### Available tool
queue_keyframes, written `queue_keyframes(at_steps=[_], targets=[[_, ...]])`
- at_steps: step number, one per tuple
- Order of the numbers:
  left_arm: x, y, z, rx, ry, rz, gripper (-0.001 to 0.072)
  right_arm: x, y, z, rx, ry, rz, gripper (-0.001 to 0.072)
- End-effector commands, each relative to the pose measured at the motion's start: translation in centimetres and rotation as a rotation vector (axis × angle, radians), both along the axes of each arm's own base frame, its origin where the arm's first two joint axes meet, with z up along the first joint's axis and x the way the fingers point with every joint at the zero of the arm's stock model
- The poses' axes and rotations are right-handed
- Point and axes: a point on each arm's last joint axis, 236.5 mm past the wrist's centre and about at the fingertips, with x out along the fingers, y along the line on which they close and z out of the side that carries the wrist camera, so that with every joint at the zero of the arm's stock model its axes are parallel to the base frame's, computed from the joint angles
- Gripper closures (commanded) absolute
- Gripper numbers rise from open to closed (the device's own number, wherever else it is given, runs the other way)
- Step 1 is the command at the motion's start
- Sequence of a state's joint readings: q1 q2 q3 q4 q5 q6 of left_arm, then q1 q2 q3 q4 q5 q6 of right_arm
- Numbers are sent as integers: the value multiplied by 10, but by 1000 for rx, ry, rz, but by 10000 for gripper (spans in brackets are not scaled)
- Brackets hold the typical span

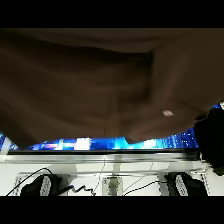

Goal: Fold the clothes and pants, and hang the long-sleeved shirts on hangers.

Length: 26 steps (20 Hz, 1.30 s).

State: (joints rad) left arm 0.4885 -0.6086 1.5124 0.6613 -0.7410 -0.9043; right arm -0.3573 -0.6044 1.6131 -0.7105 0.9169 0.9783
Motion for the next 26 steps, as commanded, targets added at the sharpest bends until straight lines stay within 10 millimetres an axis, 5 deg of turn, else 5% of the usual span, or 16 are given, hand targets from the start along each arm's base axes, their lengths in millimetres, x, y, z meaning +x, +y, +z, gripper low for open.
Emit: queue_keyframes(at_steps=[1,5,10,13,15,18,22,26], targets=[[28,-2,-38,14,156,-54,693,41,-23,-25,56,129,-38,695],[115,-7,-159,-45,580,-272,693,142,-24,-146,148,590,132,695],[237,-38,-335,-94,928,-479,694,252,7,-313,209,996,267,694],[291,-31,-430,-186,1036,-431,693,311,-3,-412,190,1098,158,694],[310,-24,-468,-246,1063,-395,694,334,-10,-454,227,1124,118,694],[323,-15,-478,-271,1041,-348,693,347,-16,-481,248,1137,87,694],[311,-8,-495,-198,1114,-332,693,335,-25,-501,159,1198,60,694],[270,5,-544,-149,1377,-277,694,267,-32,-570,113,1519,24,694]])
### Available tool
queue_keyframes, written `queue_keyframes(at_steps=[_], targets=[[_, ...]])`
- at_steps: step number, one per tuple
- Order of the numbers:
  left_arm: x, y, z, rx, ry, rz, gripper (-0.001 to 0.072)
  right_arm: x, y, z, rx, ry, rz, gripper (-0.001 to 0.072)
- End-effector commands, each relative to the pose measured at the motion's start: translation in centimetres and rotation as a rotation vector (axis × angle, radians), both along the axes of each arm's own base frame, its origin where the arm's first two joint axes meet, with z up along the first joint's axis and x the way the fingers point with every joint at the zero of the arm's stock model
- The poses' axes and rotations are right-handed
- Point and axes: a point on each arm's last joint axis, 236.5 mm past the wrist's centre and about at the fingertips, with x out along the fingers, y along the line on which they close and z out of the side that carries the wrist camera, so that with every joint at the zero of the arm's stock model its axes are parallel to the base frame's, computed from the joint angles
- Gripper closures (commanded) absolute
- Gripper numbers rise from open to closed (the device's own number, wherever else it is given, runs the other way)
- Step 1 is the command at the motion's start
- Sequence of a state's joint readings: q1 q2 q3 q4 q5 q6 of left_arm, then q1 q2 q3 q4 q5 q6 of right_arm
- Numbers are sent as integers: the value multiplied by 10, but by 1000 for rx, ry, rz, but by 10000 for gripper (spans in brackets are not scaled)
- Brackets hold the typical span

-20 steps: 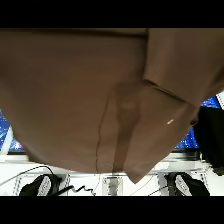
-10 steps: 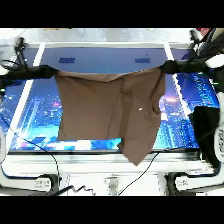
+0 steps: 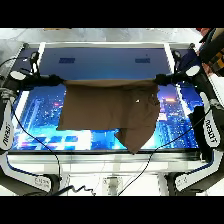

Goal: Fold the clothes and pants, and hang the long-sleeved shirts on hangers.

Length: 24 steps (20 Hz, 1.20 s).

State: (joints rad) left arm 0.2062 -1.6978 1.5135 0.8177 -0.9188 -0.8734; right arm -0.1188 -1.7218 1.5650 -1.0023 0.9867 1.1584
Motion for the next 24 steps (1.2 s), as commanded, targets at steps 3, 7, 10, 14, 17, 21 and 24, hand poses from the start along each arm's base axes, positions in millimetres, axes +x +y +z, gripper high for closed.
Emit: queue_keyframes(at_steps=[3,7,10,14,17,21,24], targets=[[-82,20,-59,150,400,-88,693,-105,-8,-70,-76,440,103,694],[-119,10,-57,103,551,-129,61,-122,-18,-61,-103,516,59,115],[-142,20,-36,77,605,-121,98,-152,-56,-41,-245,578,65,193],[-154,61,4,41,541,11,225,-205,-85,-26,-197,602,-20,211],[-189,71,13,-65,537,92,226,-266,-62,-49,-41,638,-53,351],[-243,73,-11,-140,550,157,226,-287,13,-77,258,584,-135,345],[-260,70,-33,-184,559,234,226,-290,56,-83,420,600,-180,344]])
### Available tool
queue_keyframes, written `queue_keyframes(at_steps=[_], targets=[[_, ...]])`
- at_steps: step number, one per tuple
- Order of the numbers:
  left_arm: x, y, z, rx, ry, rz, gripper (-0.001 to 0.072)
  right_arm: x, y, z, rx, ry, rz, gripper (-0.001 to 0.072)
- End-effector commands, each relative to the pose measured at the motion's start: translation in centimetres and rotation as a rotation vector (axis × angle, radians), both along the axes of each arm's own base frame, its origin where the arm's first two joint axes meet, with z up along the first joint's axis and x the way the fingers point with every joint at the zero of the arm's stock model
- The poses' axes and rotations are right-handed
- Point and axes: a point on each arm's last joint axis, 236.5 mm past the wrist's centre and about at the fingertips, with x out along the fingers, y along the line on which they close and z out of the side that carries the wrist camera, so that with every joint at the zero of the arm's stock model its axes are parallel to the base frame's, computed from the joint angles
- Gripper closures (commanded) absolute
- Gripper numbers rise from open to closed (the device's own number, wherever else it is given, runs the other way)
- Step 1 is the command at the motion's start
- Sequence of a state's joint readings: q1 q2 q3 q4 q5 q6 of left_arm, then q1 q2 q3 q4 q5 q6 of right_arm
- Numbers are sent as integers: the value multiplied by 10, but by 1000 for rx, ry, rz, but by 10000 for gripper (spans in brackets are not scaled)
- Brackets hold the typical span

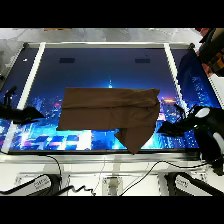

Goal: Fold the clothes and pants, and hang the long-sleeved shirts on hangers.

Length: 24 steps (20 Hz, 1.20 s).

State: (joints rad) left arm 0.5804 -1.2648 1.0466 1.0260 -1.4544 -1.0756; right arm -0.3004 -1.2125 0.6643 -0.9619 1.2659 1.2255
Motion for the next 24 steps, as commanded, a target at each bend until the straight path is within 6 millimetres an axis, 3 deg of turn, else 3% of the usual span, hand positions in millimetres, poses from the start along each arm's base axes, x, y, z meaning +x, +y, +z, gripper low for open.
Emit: queue_keyframes(at_steps=[1,7,14,16,19,24], targets=[[-24,-6,-25,-37,15,82,226,-5,48,-8,145,-8,-118,345],[-32,-14,-62,-39,48,129,226,-23,75,-17,126,17,-15,345],[-27,-19,-66,-36,43,118,226,-63,52,-30,19,117,133,346],[-23,-17,-67,-25,28,127,227,-48,55,-31,24,85,71,353],[-21,-20,-68,-30,28,123,226,-19,59,-34,43,32,-98,492],[-21,-36,-78,-51,62,77,226,-24,55,-48,21,43,-151,500]])
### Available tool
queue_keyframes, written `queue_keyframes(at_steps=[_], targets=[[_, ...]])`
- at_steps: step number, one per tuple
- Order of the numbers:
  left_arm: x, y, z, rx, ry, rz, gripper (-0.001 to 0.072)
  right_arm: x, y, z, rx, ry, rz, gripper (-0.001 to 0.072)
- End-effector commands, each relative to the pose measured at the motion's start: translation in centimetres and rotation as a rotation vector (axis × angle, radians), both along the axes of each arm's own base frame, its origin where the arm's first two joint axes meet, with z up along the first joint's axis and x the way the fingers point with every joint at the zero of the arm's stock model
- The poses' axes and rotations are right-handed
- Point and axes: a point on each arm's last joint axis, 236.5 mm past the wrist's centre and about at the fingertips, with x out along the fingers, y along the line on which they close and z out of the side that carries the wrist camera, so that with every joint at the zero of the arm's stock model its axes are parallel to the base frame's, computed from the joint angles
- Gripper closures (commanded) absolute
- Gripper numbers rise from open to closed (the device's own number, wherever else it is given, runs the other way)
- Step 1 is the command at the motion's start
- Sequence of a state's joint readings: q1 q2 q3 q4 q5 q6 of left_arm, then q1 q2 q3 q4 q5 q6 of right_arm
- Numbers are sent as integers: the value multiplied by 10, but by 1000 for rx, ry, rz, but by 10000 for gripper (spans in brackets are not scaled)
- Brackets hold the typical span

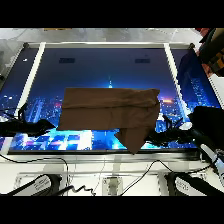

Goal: Fold the clothes and pants, and hang the long-sleeved shirts on hangers.

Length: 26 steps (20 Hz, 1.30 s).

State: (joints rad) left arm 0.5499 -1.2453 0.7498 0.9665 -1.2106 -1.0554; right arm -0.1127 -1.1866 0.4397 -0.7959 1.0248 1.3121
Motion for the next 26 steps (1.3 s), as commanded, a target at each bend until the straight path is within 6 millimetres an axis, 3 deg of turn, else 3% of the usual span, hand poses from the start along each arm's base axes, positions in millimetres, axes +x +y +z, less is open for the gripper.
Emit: queue_keyframes(at_steps=[1,3,5,11,12,14,16,19,22,26], targets=[[0,-12,-8,-16,25,-32,226,4,-5,-9,-28,-11,-46,500],[-2,-19,-16,-31,51,-53,226,10,-9,-11,-44,-32,-62,510],[-2,-27,-22,-57,72,-64,226,17,-12,-11,-57,-58,-73,690],[31,-35,-35,-108,23,48,228,22,-13,-9,-60,-72,-76,694],[39,-34,-36,-112,7,77,301,22,-12,-9,-60,-77,-69,694],[52,-36,-32,-136,-39,110,688,24,-11,-5,-57,-109,-24,694],[73,-42,-13,-188,-130,121,693,36,-9,13,-48,-169,9,695],[88,-47,23,-221,-219,69,694,60,-7,62,-39,-307,44,695],[86,-46,65,-150,-330,20,695,73,-6,116,-48,-465,54,695],[70,-48,130,-68,-491,61,694,69,0,165,-7,-556,-46,695]])
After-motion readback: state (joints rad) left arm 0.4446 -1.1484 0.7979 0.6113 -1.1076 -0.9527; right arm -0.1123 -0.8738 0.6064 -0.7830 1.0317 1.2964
